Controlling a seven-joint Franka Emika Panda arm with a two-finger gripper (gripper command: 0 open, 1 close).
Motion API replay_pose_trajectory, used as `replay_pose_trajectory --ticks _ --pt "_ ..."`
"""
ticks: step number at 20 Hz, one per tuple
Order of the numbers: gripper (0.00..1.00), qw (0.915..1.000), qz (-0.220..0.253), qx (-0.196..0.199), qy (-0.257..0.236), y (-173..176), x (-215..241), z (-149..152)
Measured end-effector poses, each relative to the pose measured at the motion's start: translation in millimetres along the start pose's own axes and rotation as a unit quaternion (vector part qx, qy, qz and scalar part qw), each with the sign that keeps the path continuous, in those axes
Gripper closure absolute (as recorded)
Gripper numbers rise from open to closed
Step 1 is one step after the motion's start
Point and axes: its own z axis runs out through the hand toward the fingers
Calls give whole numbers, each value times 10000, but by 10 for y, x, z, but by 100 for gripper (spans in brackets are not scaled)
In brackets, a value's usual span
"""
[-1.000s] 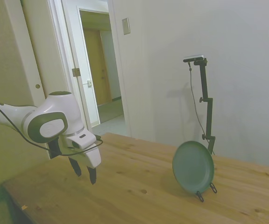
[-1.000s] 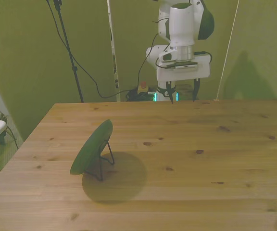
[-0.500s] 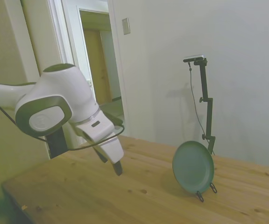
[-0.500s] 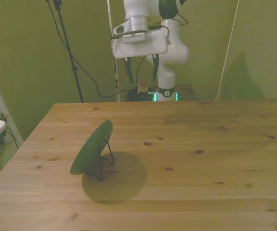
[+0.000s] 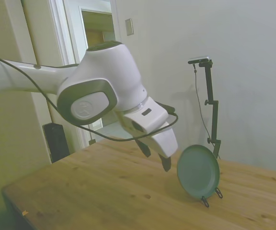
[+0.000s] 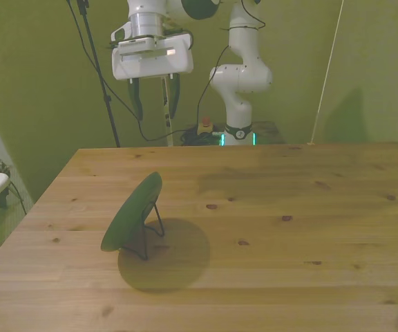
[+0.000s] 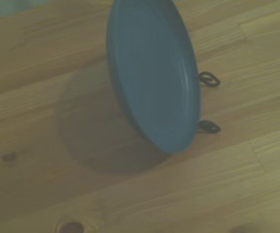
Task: Unload the plate
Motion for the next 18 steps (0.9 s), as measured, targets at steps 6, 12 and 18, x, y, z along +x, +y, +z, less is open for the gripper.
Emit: replay_pose_trajectory --ticks 6,12,18 --pt "0 9995 -115 234 -148 43 -45 -206" --pt "0 9991 -24 414 -46 -132 432 -37" --pt "0 9971 -296 604 -348 -489 732 210"
